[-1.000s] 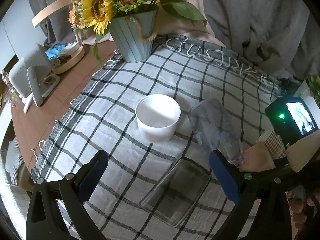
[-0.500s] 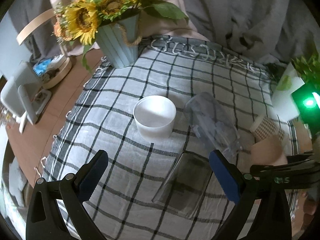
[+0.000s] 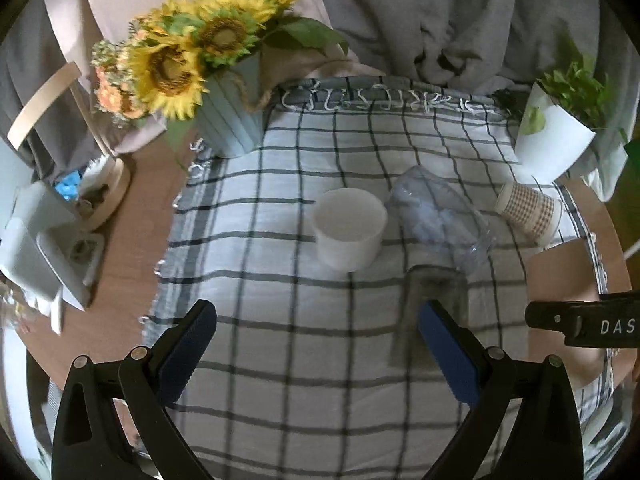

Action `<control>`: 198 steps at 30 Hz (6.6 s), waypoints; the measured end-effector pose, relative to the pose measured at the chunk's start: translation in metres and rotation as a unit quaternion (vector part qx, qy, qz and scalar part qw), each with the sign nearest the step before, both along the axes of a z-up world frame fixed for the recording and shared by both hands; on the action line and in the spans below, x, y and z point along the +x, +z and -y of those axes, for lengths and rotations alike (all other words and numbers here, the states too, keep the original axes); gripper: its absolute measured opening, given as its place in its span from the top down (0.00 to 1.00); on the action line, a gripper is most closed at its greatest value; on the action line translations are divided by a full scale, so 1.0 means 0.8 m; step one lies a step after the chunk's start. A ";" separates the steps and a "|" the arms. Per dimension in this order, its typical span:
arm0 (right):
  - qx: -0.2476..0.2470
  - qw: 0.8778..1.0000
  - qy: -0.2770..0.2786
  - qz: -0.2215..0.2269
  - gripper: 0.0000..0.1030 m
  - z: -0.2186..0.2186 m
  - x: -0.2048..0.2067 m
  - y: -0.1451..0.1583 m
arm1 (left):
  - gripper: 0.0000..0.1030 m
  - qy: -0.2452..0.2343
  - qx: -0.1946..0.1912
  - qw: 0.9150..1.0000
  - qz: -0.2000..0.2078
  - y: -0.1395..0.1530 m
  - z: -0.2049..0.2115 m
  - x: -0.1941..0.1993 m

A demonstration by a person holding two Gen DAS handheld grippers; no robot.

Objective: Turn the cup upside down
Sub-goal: 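Lift the pink cup with the right gripper and turn it upright, then carry the pink cup with the right gripper toward the left gripper, then close the left gripper on the pink cup while the right gripper opens and releases it, then turn the pink cup bottom-up with the left gripper and lower it, then set the pink cup rim-down on the cloth and open the left gripper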

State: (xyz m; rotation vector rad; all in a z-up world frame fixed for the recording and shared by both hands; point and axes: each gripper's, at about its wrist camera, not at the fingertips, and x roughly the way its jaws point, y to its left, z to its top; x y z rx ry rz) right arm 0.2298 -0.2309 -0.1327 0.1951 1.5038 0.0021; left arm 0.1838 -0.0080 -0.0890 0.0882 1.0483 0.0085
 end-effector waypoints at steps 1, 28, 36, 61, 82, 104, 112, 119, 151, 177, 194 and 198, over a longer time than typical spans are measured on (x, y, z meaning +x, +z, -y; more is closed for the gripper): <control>0.007 1.000 -0.009 0.001 0.30 -0.008 -0.006 0.002 | 0.00 -0.002 0.003 1.000 0.007 0.005 -0.011 -0.005; 0.091 0.996 -0.021 0.000 0.30 -0.237 -0.054 -0.058 | 0.00 0.033 0.016 0.998 -0.049 -0.035 -0.193 -0.028; 0.082 0.996 -0.015 -0.028 0.30 -0.263 -0.044 -0.094 | 0.00 0.037 0.030 0.996 -0.081 -0.064 -0.212 -0.018; 0.071 0.997 -0.013 -0.015 0.22 -0.270 -0.035 -0.102 | 0.00 0.056 0.030 0.994 -0.089 -0.068 -0.221 -0.022; 0.046 0.989 -0.111 0.084 0.21 -0.176 -0.100 0.003 | 0.00 0.000 -0.028 0.995 -0.091 -0.041 -0.153 -0.023; 0.085 0.981 -0.165 0.059 0.21 -0.102 -0.117 -0.038 | 0.00 -0.037 -0.061 0.973 -0.222 -0.119 -0.062 0.022; 0.097 0.977 -0.185 0.044 0.21 -0.084 -0.115 -0.053 | 0.23 -0.022 -0.067 0.965 -0.251 -0.141 -0.047 0.038; 0.099 0.976 -0.190 0.033 0.21 -0.078 -0.111 -0.062 | 0.38 -0.022 -0.073 0.963 -0.257 -0.149 -0.037 0.042; 0.084 0.980 -0.169 0.057 0.21 -0.078 -0.118 -0.042 | 0.39 -0.056 -0.062 0.990 -0.115 -0.068 -0.037 0.004; 0.061 0.989 -0.124 0.048 0.21 -0.073 -0.138 -0.045 | 0.39 -0.032 -0.081 0.989 -0.120 -0.076 -0.040 -0.045; 0.023 0.990 -0.103 0.094 0.11 -0.065 -0.142 -0.013 | 0.07 0.003 -0.077 0.995 -0.063 -0.047 -0.044 -0.063; 0.000 0.985 -0.098 0.139 0.11 -0.059 -0.154 0.017 | 0.05 0.014 -0.070 0.997 -0.023 -0.021 -0.042 -0.084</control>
